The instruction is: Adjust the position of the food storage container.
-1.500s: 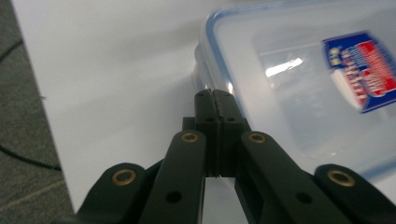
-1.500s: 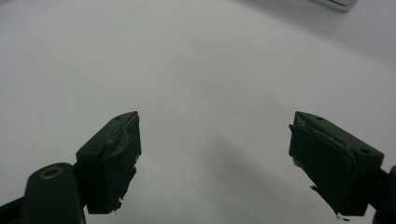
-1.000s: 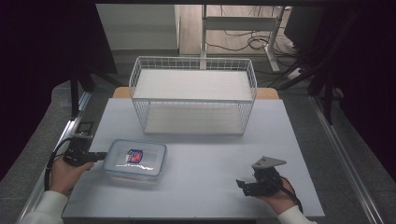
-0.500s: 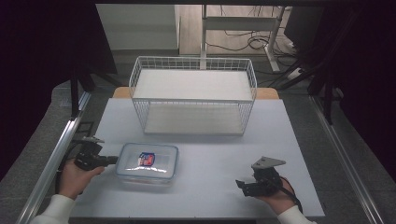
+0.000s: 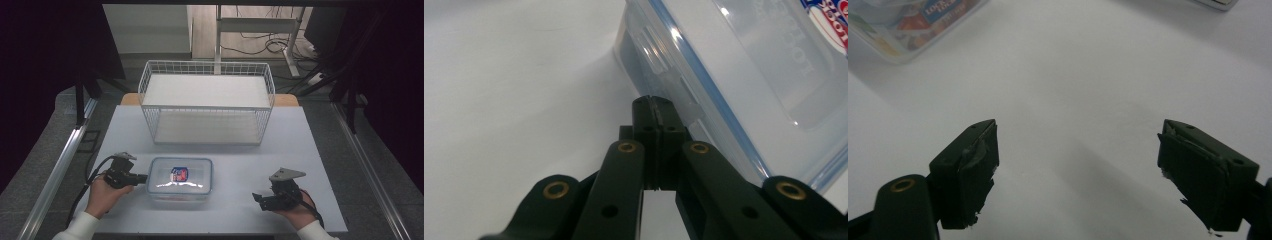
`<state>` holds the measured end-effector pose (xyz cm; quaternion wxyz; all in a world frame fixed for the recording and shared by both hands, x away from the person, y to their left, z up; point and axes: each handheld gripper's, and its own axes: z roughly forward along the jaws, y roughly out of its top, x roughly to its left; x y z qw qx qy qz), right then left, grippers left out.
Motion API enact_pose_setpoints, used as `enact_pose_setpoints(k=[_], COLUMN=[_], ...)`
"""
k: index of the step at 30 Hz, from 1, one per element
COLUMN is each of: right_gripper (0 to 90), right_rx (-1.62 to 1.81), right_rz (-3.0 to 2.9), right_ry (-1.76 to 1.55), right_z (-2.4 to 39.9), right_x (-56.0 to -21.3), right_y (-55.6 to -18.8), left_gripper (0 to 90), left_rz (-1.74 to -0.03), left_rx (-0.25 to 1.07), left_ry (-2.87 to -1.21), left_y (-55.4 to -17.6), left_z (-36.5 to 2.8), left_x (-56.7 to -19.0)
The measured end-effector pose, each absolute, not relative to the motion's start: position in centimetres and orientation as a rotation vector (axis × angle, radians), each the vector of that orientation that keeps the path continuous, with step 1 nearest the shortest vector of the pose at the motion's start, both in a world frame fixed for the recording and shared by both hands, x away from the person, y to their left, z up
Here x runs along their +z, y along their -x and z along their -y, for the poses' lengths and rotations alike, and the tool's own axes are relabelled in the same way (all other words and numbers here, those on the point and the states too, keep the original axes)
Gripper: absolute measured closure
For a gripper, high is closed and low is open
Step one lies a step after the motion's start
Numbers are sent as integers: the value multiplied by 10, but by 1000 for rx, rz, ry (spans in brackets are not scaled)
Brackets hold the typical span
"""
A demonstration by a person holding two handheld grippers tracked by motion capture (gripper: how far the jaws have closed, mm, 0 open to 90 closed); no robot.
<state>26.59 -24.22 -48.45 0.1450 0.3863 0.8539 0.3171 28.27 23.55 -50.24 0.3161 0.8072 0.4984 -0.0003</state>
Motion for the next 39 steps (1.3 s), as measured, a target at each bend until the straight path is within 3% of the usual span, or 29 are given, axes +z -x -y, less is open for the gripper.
enact_pose_setpoints(k=[23,30,33,36,37,39], right_gripper=[171,170,159,156,154,153], right_rx=[899,971,1003,1038,1047,1074], right_rz=[-2466,-2411,-2382,-2371,-2369,-2357], right_ry=[-1105,-1090,-1088,-1088,-1086,-1090], right_z=[241,242,242,243,243,243], right_x=[-487,-481,-481,-481,-480,-480], right_y=[-267,-266,-266,-266,-266,-266], left_gripper=[899,897,838,615,615,480], left_rz=[-1204,-1198,-1203,-1209,-1221,-1243], left_rx=[-42,64,113,142,154,158], left_ry=[-2134,-2093,-2029,-1959,-1941,-1904], left_y=[-293,-279,-273,-267,-266,-264], left_z=[-184,-196,-205,-213,-214,-216], left_x=[-503,-495,-487,-481,-480,-479])
